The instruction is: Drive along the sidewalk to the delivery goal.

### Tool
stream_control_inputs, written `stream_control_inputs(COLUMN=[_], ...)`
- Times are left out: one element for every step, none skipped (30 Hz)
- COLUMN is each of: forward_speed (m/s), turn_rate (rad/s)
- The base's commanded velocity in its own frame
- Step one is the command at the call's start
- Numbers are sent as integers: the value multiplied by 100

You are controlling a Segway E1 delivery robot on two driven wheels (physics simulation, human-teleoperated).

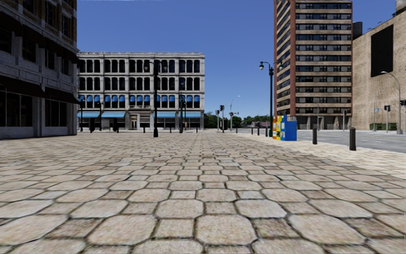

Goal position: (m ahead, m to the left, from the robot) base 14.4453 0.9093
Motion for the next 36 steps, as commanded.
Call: stream_control_inputs(forward_speed=[200, 200, 200, 200, 200, 200, 200, 200, 200, 200, 200, 200, 200, 200, 200, 200, 200, 200, 200, 200, 200, 200, 200, 200, 200, 200, 200, 200, 200, 200, 200, 200, 200, 200, 200, 200], turn_rate=[0, 0, 0, 0, 0, 0, 0, 0, 0, 0, 0, 0, 0, 0, 0, 0, 0, 0, 0, 0, 0, 0, 0, 0, 0, 0, 0, 0, 0, 0, 0, 0, 0, 0, 0, 0])
